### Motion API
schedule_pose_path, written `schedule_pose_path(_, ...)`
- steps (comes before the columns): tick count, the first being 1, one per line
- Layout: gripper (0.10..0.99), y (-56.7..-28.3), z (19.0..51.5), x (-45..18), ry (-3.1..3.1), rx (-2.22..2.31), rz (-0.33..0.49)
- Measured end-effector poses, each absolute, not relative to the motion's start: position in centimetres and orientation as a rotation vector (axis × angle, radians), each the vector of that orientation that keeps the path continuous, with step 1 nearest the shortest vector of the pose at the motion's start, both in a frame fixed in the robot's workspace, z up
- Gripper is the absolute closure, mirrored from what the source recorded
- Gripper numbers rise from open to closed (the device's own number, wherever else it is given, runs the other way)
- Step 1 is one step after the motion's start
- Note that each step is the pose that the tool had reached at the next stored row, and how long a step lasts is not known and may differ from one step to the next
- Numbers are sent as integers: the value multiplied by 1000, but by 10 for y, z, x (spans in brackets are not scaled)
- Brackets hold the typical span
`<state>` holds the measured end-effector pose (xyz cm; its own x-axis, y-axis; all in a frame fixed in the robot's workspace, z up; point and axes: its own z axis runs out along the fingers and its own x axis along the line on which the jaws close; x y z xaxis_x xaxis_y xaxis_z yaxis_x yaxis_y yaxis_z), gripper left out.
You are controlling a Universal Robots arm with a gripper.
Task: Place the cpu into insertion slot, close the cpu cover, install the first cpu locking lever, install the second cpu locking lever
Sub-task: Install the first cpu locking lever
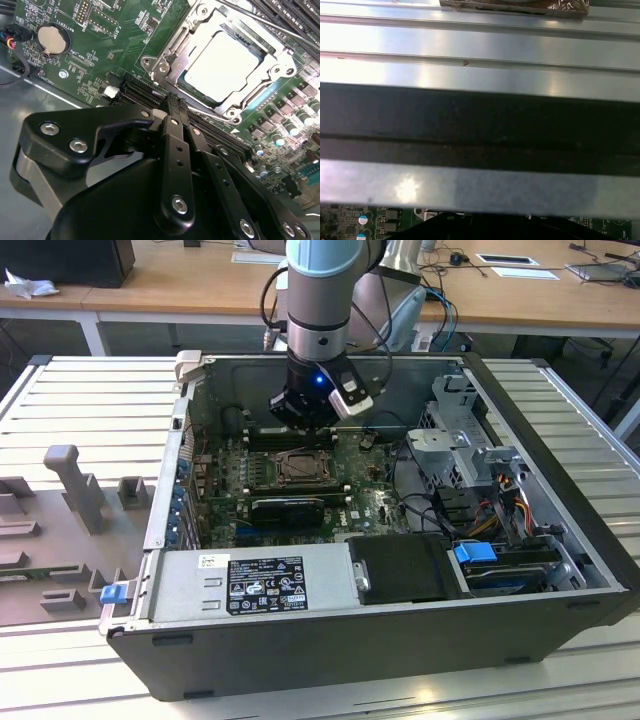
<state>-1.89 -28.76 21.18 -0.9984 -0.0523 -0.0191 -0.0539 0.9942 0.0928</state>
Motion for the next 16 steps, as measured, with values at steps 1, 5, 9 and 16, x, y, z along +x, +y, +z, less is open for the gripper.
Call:
schedule_pose_path(1,980,-288,211,-18,3121,-83,144)
schedule_pose_path(5,980,-288,206,-18,3121,-83,135)
schedule_pose_path(9,980,-288,204,-18,3122,-83,114)
schedule_pose_path(16,980,-287,203,-18,3122,-83,117)
